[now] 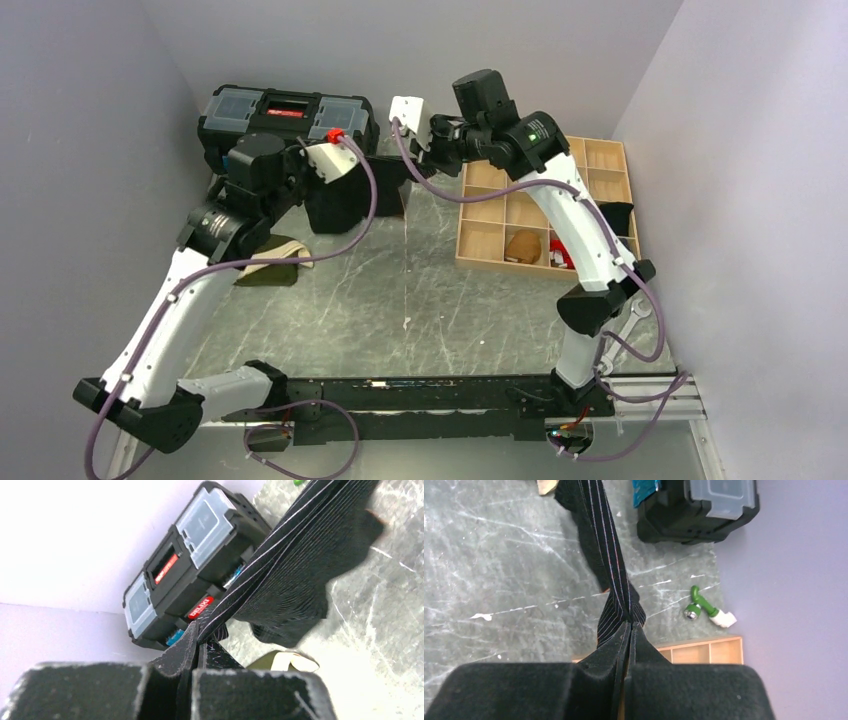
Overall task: Roll the underwear
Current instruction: Flatten out the underwear at the center of the board.
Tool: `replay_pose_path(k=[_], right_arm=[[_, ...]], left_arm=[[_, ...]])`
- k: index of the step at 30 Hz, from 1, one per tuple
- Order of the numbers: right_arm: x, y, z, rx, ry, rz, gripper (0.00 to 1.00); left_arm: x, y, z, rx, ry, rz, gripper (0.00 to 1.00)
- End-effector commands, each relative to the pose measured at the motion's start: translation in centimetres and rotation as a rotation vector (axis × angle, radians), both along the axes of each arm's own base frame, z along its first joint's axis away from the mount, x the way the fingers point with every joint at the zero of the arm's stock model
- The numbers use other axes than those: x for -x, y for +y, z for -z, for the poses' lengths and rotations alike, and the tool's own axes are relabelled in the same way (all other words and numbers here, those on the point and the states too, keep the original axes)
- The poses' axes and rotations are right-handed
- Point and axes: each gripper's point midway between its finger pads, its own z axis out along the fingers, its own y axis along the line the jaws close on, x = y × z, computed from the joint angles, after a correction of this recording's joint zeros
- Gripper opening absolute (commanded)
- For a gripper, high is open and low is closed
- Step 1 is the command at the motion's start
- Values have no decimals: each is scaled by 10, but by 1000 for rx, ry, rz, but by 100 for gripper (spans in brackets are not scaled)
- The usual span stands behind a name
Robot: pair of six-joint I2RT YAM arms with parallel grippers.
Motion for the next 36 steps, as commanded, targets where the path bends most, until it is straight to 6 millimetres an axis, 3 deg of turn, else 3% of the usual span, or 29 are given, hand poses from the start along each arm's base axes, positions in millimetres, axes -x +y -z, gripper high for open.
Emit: replay_pose_path(k=[1,4,5,9,11,13,14,16,18,21,25,29,34,36], right_arm=[[5,-11,-28,-39,-93,10,0],[38,-11,3,-27,-19,-94,0],[47,-8,21,-20,13,-128,0],[98,-10,107,-13,203,-246,0],[127,-16,160,19,334,-282,0],[157,-23,206,62,469,-315,2],[174,-29,231,92,549,-329,5],[197,-34,256,146,637,-359,11],[205,-37,266,168,688,-370,17],[201,-34,263,171,689,-361,33],[189,-29,252,141,651,-339,50],[170,-30,240,79,631,-283,53],[154,-39,234,13,668,-229,54],[156,-43,236,7,709,-233,54]], left_arm=[[21,9,-25,31,-59,11,0],[47,-4,32,-16,61,122,0],[58,-8,68,-52,133,156,0],[106,-21,180,-150,350,282,0],[130,-24,231,-178,472,327,0],[152,-27,269,-214,589,371,0],[161,-28,282,-228,636,388,5],[179,-31,304,-251,735,426,21],[190,-32,316,-277,784,446,37],[196,-32,321,-294,802,455,53],[189,-28,315,-315,760,434,65],[177,-29,297,-285,648,426,70],[169,-48,270,-170,531,465,80],[171,-60,262,-129,524,513,81]])
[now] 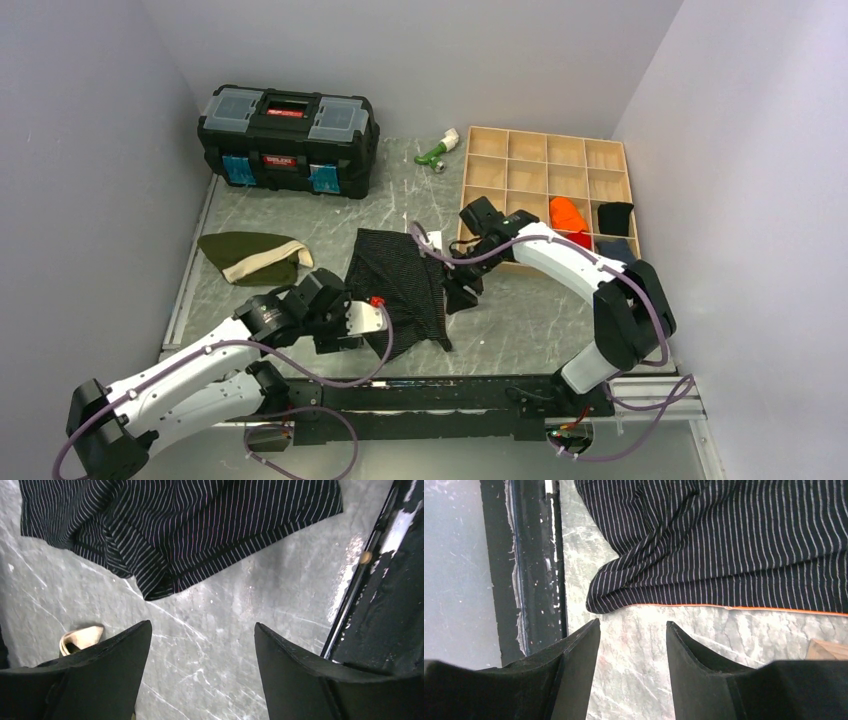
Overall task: Roll the underwear
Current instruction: Flatten out the underwear at the center of the board.
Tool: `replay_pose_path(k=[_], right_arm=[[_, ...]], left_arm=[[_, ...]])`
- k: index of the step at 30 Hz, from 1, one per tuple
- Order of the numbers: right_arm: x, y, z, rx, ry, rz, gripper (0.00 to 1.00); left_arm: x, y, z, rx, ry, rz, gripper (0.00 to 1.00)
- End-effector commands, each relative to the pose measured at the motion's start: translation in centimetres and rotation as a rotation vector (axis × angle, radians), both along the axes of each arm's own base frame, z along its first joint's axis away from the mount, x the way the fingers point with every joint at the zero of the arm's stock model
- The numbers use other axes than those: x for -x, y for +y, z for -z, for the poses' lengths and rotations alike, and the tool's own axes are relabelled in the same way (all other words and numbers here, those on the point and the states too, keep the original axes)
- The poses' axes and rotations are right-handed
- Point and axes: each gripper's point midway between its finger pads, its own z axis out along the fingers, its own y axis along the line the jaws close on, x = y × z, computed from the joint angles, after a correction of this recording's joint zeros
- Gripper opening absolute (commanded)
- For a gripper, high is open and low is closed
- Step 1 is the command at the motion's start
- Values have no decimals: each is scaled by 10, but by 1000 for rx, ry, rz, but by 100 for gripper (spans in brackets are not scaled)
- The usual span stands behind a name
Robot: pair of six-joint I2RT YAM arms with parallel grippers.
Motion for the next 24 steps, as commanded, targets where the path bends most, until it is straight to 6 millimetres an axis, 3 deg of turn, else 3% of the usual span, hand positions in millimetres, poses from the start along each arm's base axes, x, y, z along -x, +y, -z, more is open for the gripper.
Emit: replay_pose_path(k=[1,4,7,11,19,24], right_arm=[[-4,6,-21,-99,40,-5,54],[10,-2,-12,-62,110,-32,55],[20,-11,-4,-20,168,-53,56],[12,-22,1,-6,197,-1,57],[-6,-32,-2,-10,183,70,57],[-11,-34,-3,-2,172,85,56]], left_arm=[[-5,-33,-26,145,-22,56,81],[4,-49,-23,139,79,125,91],[9,-61,-10,94,139,170,92],[26,-87,1,71,109,292,90],[55,-117,19,6,129,444,66],[57,-120,43,-54,153,467,63]])
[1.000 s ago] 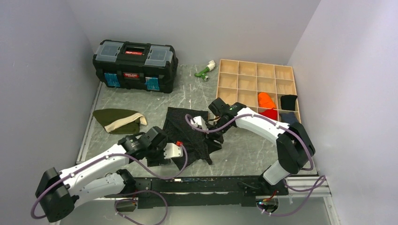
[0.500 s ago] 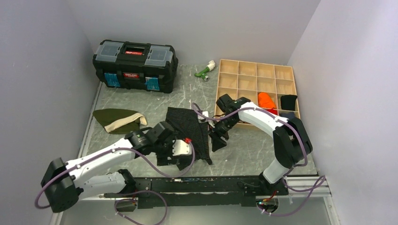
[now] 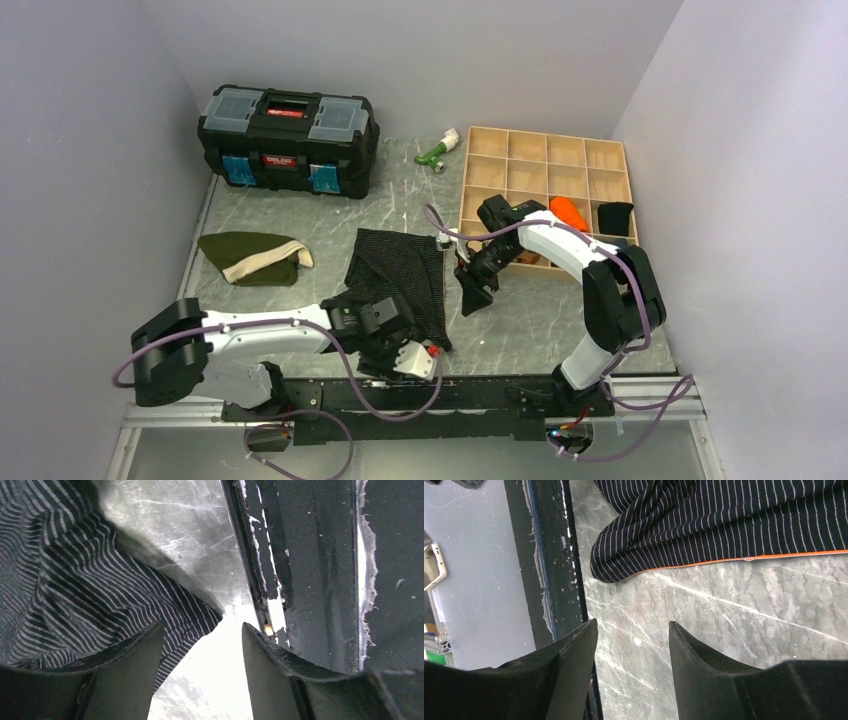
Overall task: Roll the underwear
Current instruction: Flatten out the underwear at the center of the board.
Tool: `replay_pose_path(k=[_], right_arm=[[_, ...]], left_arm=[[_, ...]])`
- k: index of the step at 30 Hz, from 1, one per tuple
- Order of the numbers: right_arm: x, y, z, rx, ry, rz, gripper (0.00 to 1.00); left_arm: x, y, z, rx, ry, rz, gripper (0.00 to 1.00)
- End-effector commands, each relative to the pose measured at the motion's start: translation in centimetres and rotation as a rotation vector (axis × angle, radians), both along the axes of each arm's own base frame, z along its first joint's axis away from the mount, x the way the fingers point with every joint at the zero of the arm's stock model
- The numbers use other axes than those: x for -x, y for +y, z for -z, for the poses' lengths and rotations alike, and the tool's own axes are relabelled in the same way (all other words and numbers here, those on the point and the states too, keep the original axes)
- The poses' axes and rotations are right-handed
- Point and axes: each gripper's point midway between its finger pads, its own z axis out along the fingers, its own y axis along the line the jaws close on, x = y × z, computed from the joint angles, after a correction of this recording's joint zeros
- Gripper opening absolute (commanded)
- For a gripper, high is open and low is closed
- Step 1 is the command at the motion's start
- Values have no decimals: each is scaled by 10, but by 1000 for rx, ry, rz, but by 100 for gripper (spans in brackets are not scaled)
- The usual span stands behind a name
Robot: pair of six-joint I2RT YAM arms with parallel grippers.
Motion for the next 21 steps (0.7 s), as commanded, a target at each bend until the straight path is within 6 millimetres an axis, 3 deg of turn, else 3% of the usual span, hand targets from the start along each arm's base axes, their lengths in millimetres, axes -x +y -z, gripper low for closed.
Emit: replay_pose_path(k=[1,5,7,14,16,21], right_arm=[[-9,5,-15,-45,-38,-5,56],[-8,4,-12,-45,-36,-5,56],[-8,4,-10,-46,-36,-7,56],[-6,8,-14,-82,-25,-15,56],[-5,10,-18,-97,-23,-21,56],[6,18,-22,-149,3,-47,55]], left_arm=[[-7,-19,5,22,-30,27,63],[-11,-15,19,-16,-50,15,61],[-10,-13,23,-24,-43,12,55],[-13,-1,37,-71,-52,-21,12],[-17,2,34,-66,-60,-44,0],[-44,6,1,48,48,-193,0]])
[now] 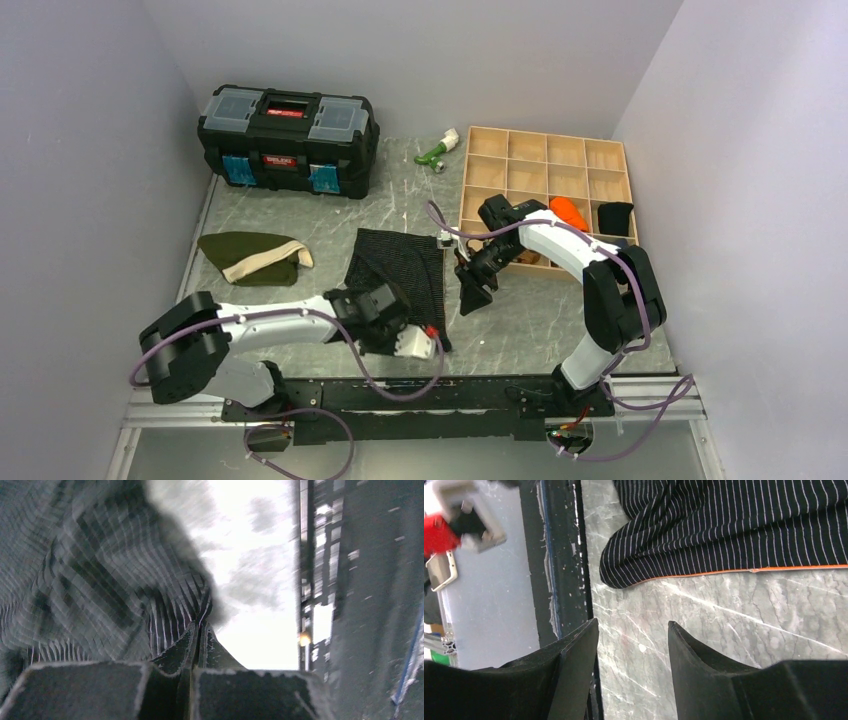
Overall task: Roll the underwear
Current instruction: Flatten out the underwear at the center of the board.
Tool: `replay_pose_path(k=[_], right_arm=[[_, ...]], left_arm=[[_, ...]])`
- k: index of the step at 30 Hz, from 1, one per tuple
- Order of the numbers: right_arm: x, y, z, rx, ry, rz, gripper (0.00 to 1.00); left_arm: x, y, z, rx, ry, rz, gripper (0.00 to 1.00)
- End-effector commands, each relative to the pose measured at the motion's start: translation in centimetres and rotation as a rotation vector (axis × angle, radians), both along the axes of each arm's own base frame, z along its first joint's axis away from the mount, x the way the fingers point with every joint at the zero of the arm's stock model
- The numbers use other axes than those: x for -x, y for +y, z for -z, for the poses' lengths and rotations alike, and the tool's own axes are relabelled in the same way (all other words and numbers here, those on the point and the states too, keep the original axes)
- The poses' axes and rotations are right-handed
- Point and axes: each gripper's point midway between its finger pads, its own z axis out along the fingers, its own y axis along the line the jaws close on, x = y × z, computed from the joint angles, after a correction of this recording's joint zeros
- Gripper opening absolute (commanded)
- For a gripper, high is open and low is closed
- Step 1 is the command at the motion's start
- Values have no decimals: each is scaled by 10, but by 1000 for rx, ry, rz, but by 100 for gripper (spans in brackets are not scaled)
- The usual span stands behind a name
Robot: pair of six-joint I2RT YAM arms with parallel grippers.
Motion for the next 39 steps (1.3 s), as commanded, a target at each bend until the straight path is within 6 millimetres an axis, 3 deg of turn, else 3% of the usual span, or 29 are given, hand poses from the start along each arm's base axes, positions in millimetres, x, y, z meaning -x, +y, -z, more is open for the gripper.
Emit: replay_pose_path(k=[1,7,15,23,39], right_arm=[[9,16,-15,-111,0,-51,55],[27,29,-4,-130,17,-94,55],[35,54,3,-162,-59,-102,54],[39,60,0,-158,-183,-93,52],[51,79,29,-5,-335,-118,50]], left_arm=[[-29,8,-34,116,88,-158,0],[-64,22,-66,236,172,-320,0],[-97,31,-79,319,294,-486,0],[-126,45,-70,324,434,-641,0],[-154,39,-52,253,596,-761,0]])
